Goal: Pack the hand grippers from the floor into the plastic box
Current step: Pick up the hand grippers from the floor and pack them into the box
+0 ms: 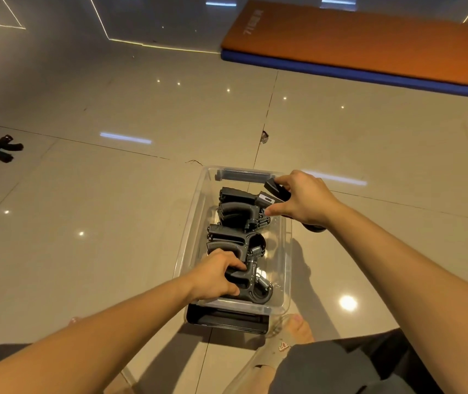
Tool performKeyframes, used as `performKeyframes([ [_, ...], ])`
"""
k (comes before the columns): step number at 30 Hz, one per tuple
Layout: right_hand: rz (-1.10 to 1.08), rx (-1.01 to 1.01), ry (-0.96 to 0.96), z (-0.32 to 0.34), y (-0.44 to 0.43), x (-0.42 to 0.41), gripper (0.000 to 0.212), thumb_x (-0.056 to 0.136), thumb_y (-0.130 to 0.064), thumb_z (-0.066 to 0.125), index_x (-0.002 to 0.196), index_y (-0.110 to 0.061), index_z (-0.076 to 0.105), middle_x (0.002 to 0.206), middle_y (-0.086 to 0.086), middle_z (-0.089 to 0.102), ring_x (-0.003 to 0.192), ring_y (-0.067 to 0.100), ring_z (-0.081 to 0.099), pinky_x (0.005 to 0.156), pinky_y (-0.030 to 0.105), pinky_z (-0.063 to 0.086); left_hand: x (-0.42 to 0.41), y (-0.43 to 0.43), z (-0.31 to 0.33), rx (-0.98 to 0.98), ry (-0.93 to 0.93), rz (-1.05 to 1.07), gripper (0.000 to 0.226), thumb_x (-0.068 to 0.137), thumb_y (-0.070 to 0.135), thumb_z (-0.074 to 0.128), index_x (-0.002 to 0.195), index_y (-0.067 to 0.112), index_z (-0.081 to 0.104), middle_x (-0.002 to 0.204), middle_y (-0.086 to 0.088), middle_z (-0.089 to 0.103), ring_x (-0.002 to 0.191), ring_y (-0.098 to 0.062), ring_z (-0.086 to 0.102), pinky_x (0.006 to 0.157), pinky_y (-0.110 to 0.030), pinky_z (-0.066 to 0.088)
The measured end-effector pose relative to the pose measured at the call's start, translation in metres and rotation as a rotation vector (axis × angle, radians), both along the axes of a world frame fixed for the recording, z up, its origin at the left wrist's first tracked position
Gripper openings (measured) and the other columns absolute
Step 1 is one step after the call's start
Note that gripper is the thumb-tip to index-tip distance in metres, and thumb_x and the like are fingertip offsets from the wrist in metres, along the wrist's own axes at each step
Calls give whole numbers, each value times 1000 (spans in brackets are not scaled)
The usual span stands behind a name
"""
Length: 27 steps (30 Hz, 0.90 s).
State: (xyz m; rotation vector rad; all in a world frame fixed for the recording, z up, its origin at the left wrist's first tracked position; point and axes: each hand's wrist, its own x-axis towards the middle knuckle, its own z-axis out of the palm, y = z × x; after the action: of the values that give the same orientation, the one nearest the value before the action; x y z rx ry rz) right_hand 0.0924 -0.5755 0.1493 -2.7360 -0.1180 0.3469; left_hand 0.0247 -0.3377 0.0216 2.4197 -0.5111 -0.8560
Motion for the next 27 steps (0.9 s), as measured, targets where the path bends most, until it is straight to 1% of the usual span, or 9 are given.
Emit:
performKeyframes([
  [3,12,-11,8,-3,3,-1,78,70,-60,81,133,-20,62,116,2,63,109,26,60,95,43,48,-1,0,-1,-3,8,10,61,78,32,83,135,28,63,117,14,59,118,-10,45,106,-36,41],
  [6,12,-23,23,-5,6,0,82,70,-61,81,138,-21,59,124,3,62,115,26,58,98,43,46,0,1,-2,8,-9,26,62,75,38,84,133,36,63,122,11,55,122,-14,45,110,-39,40],
  [9,10,-28,21,-4,7,0,85,70,-61,81,141,-20,57,129,4,62,118,27,58,100,43,45,0,4,5,-5,-14,64,62,76,38,84,134,37,61,130,5,51,123,-13,48,111,-33,40],
  [13,24,-45,30,-3,10,-3,91,68,-63,81,144,-20,54,131,4,60,120,27,57,100,43,46,7,10,32,-206,-23,224,52,78,34,83,127,32,66,125,11,63,118,-4,57,107,-35,48],
  [15,36,-52,24,-2,12,-4,93,68,-64,81,145,-20,53,133,5,59,120,27,57,101,43,46,16,10,51,-298,-106,350,51,82,35,81,129,29,65,123,13,65,115,-2,59,104,-31,49],
  [17,68,-55,7,1,17,-6,90,68,-63,81,143,-21,53,131,5,60,119,26,57,99,42,46,26,8,69,-342,-236,404,55,83,38,80,134,29,61,122,14,65,113,-1,59,100,-25,48],
  [20,145,-41,-29,7,28,-8,77,71,-63,79,136,-28,59,113,2,61,107,25,57,91,40,47,35,2,91,-397,-364,374,54,85,35,78,136,28,61,120,14,65,110,0,61,97,-23,50],
  [24,237,1,-103,15,39,-10,61,72,-64,77,125,-35,64,102,-5,58,98,19,56,86,36,43,36,3,103,-425,-374,348,47,87,33,77,133,29,65,116,18,66,106,2,63,97,-27,53],
  [27,273,-8,-156,20,43,-12,62,74,-62,76,127,-34,63,104,-6,56,98,17,54,89,36,44,37,8,109,-439,-365,328,42,88,31,77,128,26,69,108,18,68,100,-1,64,94,-30,55],
])
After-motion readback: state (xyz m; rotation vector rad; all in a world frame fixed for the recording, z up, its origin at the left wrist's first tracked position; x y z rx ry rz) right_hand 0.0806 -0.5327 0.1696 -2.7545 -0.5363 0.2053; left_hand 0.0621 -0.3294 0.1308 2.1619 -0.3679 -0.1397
